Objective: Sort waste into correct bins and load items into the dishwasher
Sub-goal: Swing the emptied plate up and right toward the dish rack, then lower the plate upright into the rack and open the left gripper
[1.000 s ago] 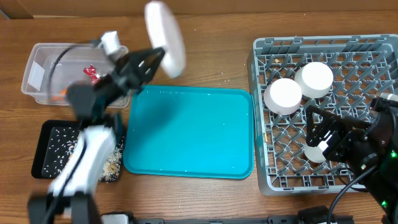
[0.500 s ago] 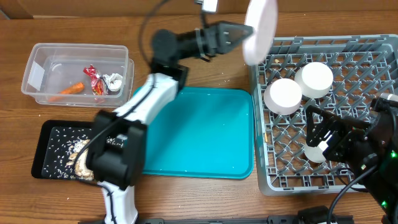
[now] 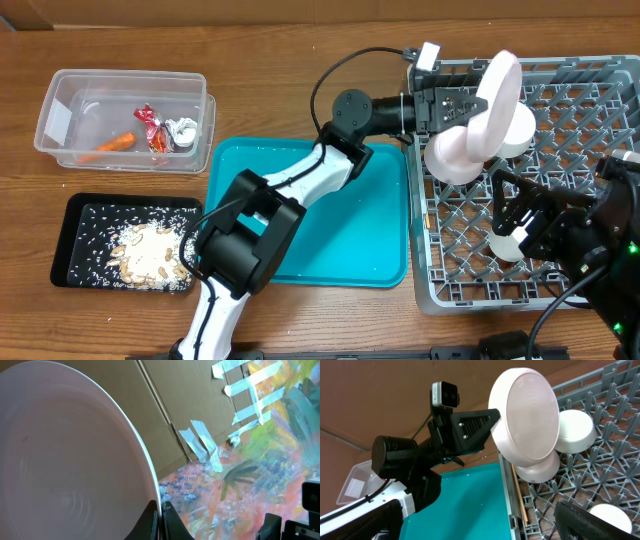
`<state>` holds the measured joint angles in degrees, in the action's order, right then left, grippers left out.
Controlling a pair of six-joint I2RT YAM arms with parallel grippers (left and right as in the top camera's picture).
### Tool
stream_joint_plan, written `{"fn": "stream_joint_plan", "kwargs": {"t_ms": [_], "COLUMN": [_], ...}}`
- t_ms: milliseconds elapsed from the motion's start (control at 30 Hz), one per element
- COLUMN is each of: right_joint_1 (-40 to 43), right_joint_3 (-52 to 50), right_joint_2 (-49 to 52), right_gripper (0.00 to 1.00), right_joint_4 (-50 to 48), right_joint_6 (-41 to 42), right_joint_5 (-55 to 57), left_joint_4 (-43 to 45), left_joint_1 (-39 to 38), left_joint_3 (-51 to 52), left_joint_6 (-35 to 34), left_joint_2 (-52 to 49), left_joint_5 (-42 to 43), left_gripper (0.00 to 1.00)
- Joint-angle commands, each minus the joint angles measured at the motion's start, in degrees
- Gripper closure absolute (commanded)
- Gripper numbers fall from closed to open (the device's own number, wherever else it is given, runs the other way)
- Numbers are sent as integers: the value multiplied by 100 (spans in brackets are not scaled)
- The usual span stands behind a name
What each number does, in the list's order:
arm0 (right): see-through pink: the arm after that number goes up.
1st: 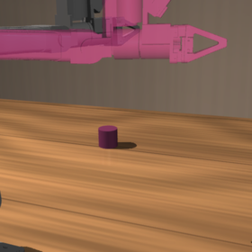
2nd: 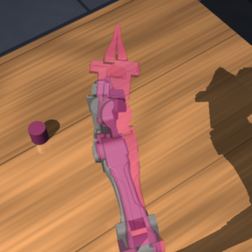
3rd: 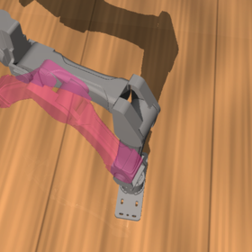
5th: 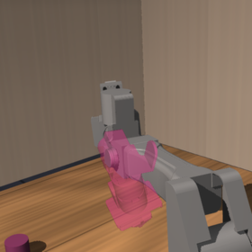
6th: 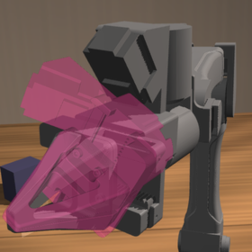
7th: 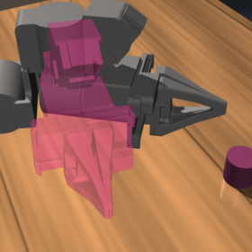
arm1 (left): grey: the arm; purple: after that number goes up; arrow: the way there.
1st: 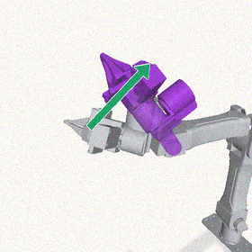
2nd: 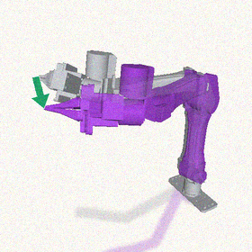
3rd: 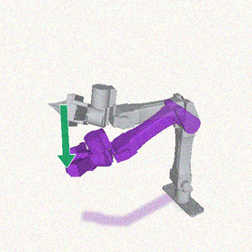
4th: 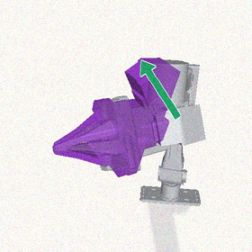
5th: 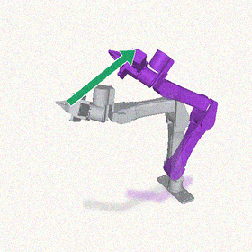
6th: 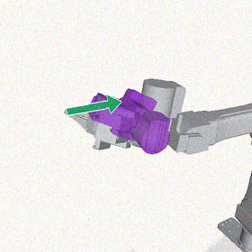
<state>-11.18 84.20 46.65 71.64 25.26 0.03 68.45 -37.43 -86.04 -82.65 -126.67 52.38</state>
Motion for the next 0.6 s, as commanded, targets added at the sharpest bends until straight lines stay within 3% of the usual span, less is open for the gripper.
{"fn": "stream_joint_plan", "kwargs": {"t_ms": [0,267,567], "right_joint_1": [33,33,33], "right_joint_3": [50,50,50], "right_joint_2": [-24,-24,-24], "right_gripper": [0,0,0], "right_joint_4": [-13,-13,-13], "right_joint_6": [-11,-11,-11], "right_joint_5": [33,35,33], "left_joint_4": [28,-501,-1427], "left_joint_1": [-146,-225,-219], "left_joint_3": [-160,-155,-155], "left_joint_6": [-142,-142,-144], "left_joint_2": [39,39,39], "left_joint_5": [-197,-450,-1587], "left_gripper": [96,96,96]}}
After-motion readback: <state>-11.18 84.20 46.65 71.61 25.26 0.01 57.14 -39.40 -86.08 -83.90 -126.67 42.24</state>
